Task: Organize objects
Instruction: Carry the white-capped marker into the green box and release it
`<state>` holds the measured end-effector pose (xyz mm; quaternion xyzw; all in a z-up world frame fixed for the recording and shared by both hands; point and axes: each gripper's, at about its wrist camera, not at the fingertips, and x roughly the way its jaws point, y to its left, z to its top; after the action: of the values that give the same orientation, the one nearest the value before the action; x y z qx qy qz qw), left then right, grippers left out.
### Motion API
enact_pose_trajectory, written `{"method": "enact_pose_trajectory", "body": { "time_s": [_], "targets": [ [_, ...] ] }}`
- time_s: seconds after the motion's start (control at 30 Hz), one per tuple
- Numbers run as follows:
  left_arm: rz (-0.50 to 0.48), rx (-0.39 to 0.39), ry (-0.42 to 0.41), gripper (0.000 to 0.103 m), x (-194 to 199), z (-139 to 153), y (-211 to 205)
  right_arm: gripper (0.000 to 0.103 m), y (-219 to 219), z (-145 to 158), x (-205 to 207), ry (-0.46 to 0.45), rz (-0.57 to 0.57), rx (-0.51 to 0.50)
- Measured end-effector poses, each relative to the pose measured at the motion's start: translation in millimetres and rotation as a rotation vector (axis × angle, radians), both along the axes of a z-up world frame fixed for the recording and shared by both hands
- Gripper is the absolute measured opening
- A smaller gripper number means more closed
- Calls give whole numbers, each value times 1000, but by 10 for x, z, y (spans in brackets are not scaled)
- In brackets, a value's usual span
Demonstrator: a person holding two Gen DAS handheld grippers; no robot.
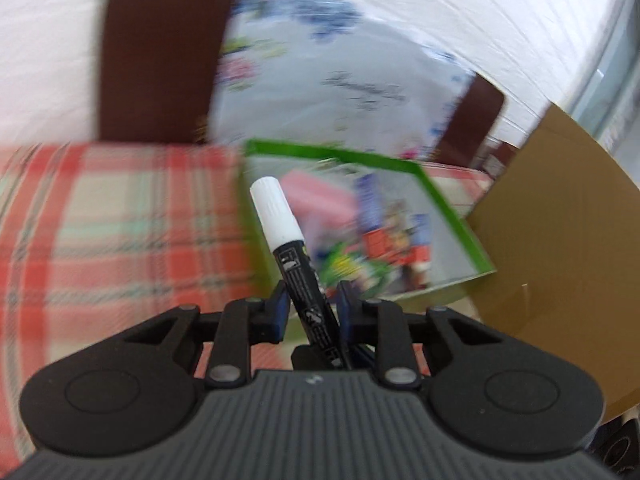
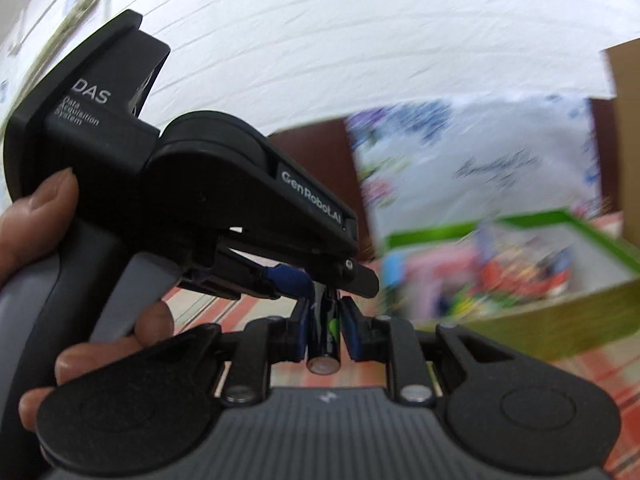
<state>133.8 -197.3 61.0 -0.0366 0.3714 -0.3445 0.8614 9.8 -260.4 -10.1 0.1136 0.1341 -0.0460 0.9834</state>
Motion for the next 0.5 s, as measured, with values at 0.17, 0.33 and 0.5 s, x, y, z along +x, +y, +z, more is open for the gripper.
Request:
{"method": "enact_pose_trajectory", "body": {
  "time_s": [0.17, 0.33, 0.5],
  "targets": [
    [-108, 17, -49, 27, 39, 93, -720, 18, -611, 27, 31, -27, -129, 20],
    [-174, 27, -60, 27, 156, 44, -1294, 18, -1146, -22, 100, -19, -223, 25],
    [-201, 53, -84, 31, 224, -41, -1703, 18, -1524, -133, 262, 6, -302, 7]
  ]
}}
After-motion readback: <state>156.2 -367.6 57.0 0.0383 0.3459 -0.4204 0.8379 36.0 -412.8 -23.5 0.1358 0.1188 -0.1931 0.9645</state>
